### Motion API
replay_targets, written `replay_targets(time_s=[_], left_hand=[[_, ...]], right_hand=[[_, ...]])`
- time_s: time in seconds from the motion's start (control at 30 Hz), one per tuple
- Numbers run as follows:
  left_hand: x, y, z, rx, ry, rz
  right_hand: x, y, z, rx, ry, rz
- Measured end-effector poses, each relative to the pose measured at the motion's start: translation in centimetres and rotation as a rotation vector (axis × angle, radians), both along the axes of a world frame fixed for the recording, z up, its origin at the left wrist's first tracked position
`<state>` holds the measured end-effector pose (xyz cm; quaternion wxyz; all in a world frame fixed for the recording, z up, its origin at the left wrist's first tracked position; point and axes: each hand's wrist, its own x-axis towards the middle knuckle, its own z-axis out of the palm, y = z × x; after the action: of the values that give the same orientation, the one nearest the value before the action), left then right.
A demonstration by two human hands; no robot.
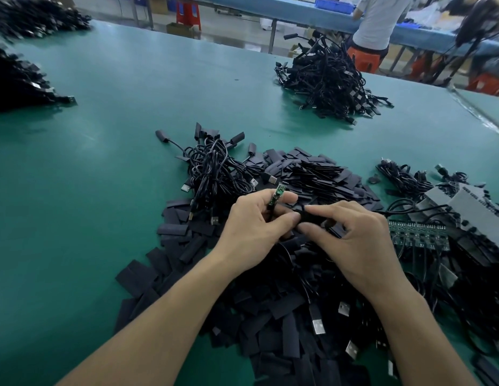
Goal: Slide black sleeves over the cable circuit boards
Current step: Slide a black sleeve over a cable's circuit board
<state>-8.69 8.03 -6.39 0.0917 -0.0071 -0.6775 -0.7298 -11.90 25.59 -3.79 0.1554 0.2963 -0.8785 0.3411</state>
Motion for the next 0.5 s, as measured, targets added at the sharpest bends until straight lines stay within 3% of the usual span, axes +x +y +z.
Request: replay_targets(time_s=[0.13,0.23,0.5], left_hand=[[0.03,-0.34,-0.17,-0.044,-0.002,0.183],[0.02,-0.23,-0.19,-0.065,-0.017,0.234],[0.24,0.03,0.27,-0.117,0.079,0.199]], right_hand=[[-0.41,0.88,0.03,0.297,-0.073,-0.264],[-0.44,1.02,0.11,0.441,-0.206,-0.307],[-0.31,0.95,0.15,0.176,-0.241,-0.289]])
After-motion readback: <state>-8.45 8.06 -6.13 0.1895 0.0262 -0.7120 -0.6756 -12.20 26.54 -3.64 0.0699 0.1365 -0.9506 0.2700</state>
